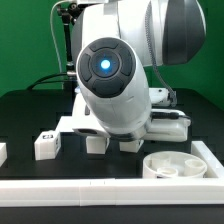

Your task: Assemble stool

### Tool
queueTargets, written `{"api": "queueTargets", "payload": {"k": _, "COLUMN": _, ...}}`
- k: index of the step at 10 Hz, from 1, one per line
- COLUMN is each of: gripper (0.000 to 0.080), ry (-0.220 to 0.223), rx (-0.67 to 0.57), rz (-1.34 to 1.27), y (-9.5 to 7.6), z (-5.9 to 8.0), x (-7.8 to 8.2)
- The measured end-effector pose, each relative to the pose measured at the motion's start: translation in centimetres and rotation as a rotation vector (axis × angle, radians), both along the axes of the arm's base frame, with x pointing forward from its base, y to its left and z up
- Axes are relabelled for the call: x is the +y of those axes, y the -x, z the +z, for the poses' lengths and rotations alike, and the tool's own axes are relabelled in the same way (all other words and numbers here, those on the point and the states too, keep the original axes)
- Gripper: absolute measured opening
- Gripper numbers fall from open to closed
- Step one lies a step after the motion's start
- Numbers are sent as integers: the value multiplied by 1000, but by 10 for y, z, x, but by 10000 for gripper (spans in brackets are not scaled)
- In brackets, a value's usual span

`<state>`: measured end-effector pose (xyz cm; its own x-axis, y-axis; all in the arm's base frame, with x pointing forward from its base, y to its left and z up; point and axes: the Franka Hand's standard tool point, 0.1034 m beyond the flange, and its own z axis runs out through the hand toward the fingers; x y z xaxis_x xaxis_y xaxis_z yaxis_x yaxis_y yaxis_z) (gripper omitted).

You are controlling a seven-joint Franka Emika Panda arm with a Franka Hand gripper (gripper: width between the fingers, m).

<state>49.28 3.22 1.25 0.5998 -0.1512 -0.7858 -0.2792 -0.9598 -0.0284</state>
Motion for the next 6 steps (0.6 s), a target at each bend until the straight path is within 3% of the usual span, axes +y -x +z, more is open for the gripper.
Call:
{"api": "queueTargets", "payload": {"k": 5, "gripper": 625, "ry": 3, "rx": -7, "rz": -2, "y": 2, "z": -6, "x": 0}}
{"api": "queueTargets", "payload": {"k": 6, "gripper": 437, "ry": 2, "rx": -7, "rz": -1, "y": 3, "z": -7, "x": 0}}
